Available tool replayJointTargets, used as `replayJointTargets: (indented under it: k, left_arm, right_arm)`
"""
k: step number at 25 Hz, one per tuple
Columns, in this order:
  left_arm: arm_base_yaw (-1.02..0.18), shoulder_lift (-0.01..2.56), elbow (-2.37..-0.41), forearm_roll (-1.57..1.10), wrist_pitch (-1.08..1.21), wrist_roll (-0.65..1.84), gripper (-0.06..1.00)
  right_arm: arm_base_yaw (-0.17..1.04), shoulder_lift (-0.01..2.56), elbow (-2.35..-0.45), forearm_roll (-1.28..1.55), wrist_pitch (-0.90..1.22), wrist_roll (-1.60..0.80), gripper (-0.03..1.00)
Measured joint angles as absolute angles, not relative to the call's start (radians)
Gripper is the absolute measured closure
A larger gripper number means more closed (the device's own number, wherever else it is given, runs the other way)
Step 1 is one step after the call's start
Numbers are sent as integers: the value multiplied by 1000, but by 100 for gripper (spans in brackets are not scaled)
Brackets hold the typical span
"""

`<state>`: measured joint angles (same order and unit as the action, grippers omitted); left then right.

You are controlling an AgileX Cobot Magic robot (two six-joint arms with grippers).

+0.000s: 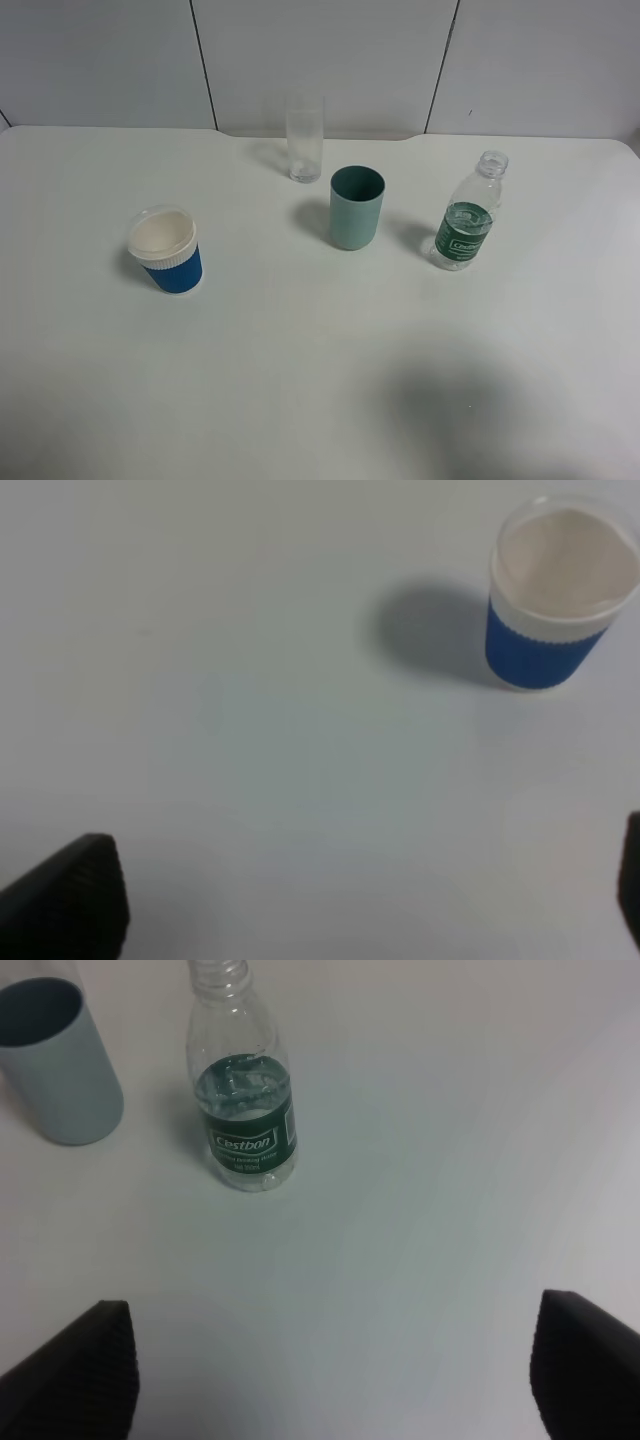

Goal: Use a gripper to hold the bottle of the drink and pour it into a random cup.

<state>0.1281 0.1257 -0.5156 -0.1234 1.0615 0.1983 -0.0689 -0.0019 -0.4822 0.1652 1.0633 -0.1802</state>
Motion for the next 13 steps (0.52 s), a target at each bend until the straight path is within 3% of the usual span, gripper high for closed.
replayJointTargets:
  k: [13]
  left_arm:
    - [128, 126, -516, -123, 1061, 198, -5]
  right_arm:
    - [-69, -2, -482, 165, 1063, -180, 19]
